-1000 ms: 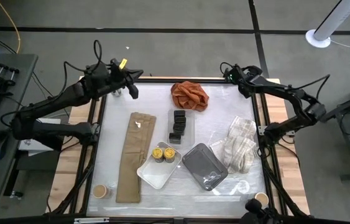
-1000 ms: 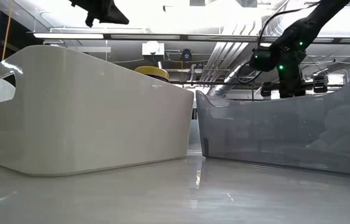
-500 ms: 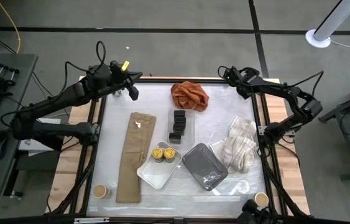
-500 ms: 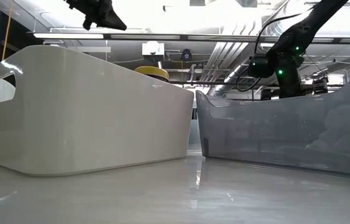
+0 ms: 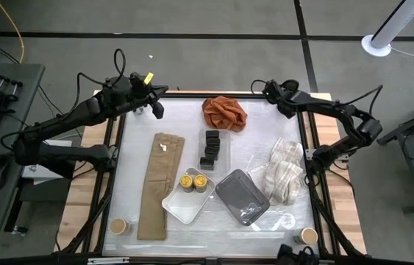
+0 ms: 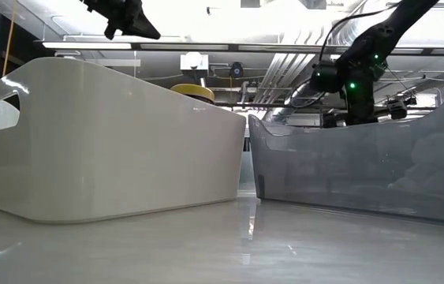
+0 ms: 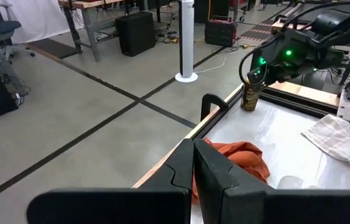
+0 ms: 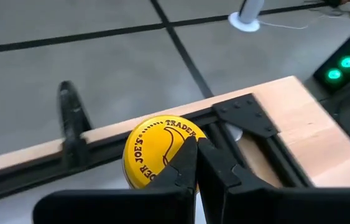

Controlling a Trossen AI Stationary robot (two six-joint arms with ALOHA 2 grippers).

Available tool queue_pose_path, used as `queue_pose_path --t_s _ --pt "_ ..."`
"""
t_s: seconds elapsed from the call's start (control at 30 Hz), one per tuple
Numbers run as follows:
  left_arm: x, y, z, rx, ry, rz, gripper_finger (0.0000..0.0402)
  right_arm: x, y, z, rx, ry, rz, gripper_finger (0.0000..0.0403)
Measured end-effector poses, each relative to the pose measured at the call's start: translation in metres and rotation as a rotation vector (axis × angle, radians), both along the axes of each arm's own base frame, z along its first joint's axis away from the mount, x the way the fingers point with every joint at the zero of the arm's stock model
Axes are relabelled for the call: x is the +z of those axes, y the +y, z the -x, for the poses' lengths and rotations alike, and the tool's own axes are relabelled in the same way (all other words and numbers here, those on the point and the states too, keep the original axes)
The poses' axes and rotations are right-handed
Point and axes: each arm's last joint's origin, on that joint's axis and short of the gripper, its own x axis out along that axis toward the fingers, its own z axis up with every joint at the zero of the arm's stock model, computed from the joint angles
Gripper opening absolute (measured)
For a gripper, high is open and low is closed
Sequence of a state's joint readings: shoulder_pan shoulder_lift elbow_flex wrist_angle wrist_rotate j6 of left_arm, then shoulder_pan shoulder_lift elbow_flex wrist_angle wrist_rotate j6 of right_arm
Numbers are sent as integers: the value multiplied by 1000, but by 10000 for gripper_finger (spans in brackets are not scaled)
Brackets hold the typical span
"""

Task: Sort spices by type
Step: Put the yellow seasoning bottle into the white bin

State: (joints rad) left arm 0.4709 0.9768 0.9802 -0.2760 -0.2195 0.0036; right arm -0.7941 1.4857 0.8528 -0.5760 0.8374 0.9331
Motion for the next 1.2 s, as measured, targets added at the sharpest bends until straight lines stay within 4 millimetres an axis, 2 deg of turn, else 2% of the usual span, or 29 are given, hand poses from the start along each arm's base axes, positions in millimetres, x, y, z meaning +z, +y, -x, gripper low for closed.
queue_pose_path --t_s 0.4,0.77,1.2 --pt "0 0 0 2 -4 5 0 1 16 -18 200 32 -81 0" --pt "0 0 0 5 -16 14 0 16 40 -32 470 -51 -168 0" --pt "0 0 0 8 -21 20 0 22 86 -60 870 -125 -310 0"
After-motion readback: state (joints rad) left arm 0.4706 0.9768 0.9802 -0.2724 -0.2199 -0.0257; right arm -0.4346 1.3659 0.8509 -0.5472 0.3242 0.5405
